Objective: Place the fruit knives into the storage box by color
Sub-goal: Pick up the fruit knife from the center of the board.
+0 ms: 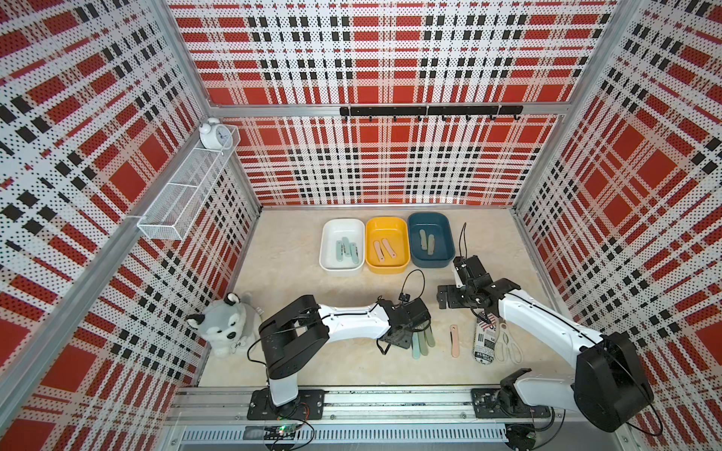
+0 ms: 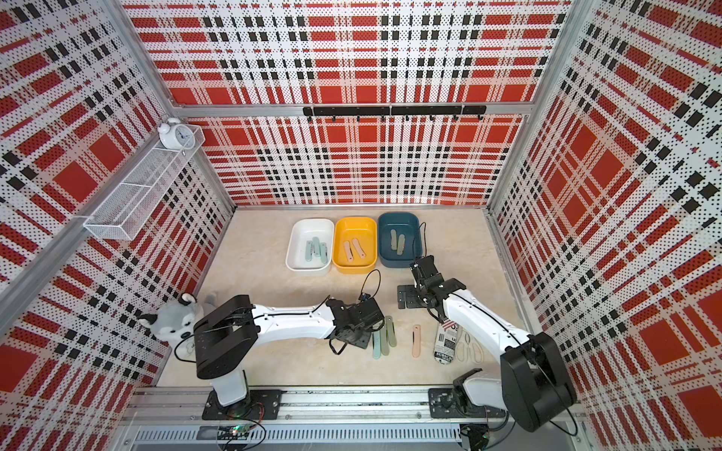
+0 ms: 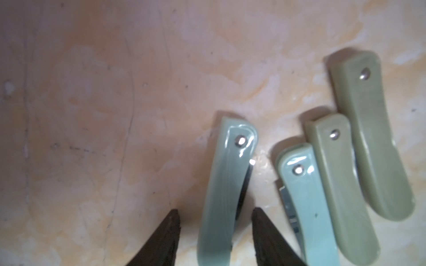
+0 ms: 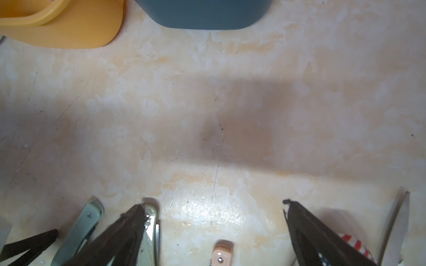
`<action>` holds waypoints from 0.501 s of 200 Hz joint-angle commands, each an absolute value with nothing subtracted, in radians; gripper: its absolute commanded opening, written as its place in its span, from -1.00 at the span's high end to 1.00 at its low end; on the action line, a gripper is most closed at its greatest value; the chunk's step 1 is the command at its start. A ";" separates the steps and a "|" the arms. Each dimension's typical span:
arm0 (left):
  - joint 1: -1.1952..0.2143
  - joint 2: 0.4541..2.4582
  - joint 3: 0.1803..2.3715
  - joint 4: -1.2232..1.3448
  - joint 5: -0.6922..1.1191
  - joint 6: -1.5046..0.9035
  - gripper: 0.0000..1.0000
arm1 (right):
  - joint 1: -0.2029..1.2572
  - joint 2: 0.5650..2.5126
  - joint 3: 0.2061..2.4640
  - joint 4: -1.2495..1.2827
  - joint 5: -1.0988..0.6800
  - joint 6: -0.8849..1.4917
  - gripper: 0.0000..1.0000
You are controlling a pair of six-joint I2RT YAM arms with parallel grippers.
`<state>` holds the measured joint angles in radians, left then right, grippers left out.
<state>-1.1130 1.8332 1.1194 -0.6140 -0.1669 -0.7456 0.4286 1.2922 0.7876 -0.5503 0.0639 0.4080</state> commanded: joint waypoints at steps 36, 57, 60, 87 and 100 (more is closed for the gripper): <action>-1.120 1.872 1.115 -0.616 -0.176 -0.725 0.15 | 0.417 1.289 0.808 -0.556 0.080 0.394 -0.99; -1.114 1.858 1.096 -0.618 -0.180 -0.731 0.34 | 0.415 1.289 0.808 -0.556 0.081 0.391 -1.00; -1.113 1.856 1.094 -0.619 -0.180 -0.732 0.36 | 0.414 1.289 0.808 -0.557 0.081 0.391 -1.00; -1.111 1.846 1.093 -0.624 -0.184 -0.733 0.46 | 0.411 1.290 0.812 -0.555 0.080 0.388 -1.00; -1.109 1.844 1.098 -0.627 -0.187 -0.731 0.56 | 0.411 1.290 0.813 -0.555 0.079 0.388 -1.00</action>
